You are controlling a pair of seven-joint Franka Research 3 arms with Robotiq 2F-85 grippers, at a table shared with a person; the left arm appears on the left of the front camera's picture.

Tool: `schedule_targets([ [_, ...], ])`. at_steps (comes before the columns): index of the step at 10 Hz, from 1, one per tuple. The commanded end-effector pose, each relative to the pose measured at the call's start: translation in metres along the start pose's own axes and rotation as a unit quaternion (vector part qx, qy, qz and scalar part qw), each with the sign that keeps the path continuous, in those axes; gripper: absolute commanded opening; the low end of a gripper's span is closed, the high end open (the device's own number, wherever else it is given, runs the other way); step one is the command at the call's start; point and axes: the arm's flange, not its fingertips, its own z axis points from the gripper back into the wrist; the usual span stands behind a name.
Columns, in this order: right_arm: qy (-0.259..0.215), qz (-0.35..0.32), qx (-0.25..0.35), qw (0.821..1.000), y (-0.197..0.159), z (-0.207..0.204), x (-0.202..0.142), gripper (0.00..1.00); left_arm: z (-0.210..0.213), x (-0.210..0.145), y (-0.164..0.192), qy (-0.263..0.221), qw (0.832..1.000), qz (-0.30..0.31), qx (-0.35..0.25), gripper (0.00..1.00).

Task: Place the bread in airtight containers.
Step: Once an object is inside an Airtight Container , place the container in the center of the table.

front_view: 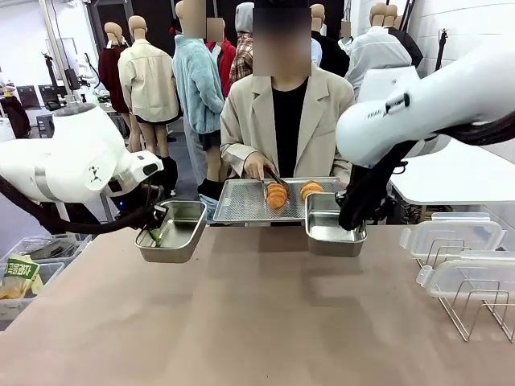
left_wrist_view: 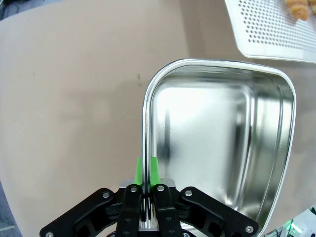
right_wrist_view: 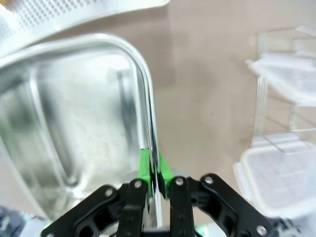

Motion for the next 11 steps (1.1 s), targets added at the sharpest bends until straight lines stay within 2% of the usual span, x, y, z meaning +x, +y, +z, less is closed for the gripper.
schedule_targets([
  [1, 0.018, -0.029, 0.003, 0.999, 0.005, 0.004, 0.012, 0.00, 0.019, 0.000, -0.016, -0.004, 0.999, 0.033, 0.005, 0.00],
  [2, 0.000, 0.000, 0.000, 1.000, 0.000, 0.000, 0.000, 0.00, 0.020, -0.001, -0.015, -0.008, 0.999, 0.037, 0.014, 0.00],
  [3, 0.000, 0.000, 0.000, 1.000, 0.000, 0.000, 0.000, 0.00, 0.012, -0.001, -0.006, 0.000, 1.000, 0.010, 0.000, 0.00],
  [11, 0.000, 0.000, 0.000, 1.000, 0.000, 0.000, 0.000, 0.00, 0.012, -0.001, -0.006, 0.000, 1.000, 0.010, 0.000, 0.00],
])
